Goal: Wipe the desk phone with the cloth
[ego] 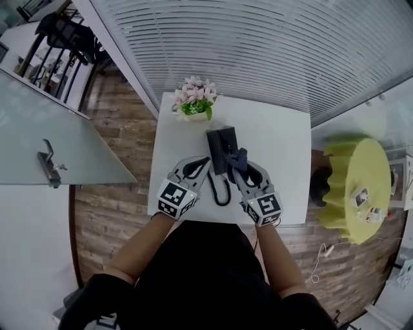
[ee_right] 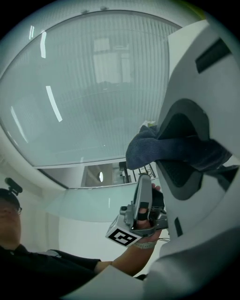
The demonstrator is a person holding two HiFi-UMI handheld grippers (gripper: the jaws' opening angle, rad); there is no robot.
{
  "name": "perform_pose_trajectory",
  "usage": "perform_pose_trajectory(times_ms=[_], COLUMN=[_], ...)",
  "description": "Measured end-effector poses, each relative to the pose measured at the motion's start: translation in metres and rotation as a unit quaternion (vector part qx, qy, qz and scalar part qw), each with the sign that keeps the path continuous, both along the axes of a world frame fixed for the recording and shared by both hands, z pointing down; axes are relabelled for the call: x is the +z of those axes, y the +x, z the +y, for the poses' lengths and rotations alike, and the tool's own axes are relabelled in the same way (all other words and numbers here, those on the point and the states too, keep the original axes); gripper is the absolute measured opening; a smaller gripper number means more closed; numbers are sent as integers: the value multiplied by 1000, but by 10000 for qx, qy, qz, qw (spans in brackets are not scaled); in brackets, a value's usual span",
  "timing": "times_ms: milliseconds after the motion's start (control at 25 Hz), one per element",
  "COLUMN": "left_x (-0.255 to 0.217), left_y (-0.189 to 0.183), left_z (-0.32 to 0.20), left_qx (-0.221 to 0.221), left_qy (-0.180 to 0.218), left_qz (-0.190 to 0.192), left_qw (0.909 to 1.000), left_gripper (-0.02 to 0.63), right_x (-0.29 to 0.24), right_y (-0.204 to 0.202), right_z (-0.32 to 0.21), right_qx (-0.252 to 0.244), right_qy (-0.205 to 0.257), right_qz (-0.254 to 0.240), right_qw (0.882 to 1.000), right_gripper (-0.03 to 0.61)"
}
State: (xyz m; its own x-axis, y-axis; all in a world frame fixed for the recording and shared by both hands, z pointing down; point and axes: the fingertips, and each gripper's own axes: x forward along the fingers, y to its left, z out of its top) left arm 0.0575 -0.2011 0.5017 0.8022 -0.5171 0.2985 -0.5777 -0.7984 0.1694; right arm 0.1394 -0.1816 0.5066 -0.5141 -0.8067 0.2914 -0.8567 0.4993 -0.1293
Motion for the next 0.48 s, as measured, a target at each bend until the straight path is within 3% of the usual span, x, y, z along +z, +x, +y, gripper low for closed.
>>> perform_pose_trajectory(times_ms=[200, 480], left_x=[-66, -122], left_y=[5, 2], left_z=[12, 24], left_qx=[338, 457], left_qy=[583, 868], left_qz=[227, 589], left_qw=[9975, 9934], left_gripper=[9, 9], right_x=[-78, -143], right_y=[-9, -22], right_z=[2, 14], right_qx=[-200, -455], right_qy=[708, 1341], right_qz=[-231, -191], right_qw=[9970, 9897], right_gripper=[126, 123])
